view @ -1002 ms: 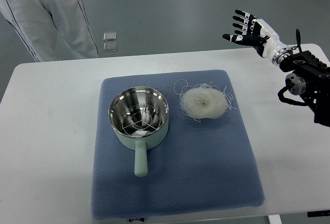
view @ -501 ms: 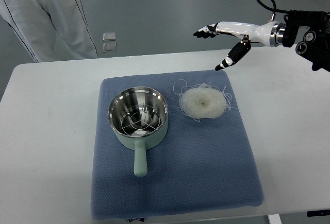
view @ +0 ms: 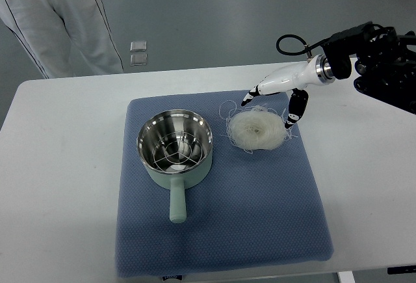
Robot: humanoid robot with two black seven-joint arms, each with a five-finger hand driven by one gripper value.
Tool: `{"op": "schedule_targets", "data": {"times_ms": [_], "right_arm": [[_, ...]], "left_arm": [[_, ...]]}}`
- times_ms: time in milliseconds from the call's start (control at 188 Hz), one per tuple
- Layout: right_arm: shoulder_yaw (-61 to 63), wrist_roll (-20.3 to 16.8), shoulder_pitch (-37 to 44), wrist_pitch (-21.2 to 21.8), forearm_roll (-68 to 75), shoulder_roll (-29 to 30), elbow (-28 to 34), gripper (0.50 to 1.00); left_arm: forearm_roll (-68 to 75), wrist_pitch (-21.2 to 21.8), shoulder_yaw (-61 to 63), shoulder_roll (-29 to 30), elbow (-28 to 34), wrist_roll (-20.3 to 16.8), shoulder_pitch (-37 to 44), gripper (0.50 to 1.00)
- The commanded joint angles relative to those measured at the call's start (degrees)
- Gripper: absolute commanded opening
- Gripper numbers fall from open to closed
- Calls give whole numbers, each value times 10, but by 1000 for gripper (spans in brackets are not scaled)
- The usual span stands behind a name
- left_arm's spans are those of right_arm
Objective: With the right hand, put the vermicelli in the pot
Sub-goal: 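Lower the right hand and close its fingers around the vermicelli bundle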
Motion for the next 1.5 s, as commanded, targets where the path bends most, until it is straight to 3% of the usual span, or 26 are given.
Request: {"op": "schedule_targets", "data": {"times_ms": [0, 586, 714, 826, 922, 970, 1493], "right_arm": [[-1, -2, -15, -17, -4, 3, -3, 928], [-2, -18, -92, -113, -19, 42, -54, 907], [-3, -18, -95, -115, -19, 45, -57, 801], [-3, -18, -99, -116, -19, 46, -57, 776], [-3, -18, -101, -122, -19, 46, -57, 625], [-3, -18, -103, -124, -19, 46, -57, 500], [21, -17, -99, -130, -3, 38, -58, 500]], "left_arm": [[-1, 0, 0, 0, 0, 0, 0, 1000], [0, 0, 0, 0, 0, 0, 0, 1000], [0, 0, 0, 0, 0, 0, 0, 1000], [0, 0, 0, 0, 0, 0, 0, 1000], [-1, -1, 0, 0, 0, 0, 0, 1000], [-1, 0, 0, 0, 0, 0, 0, 1000], [0, -1, 0, 0, 0, 0, 0, 1000]]}}
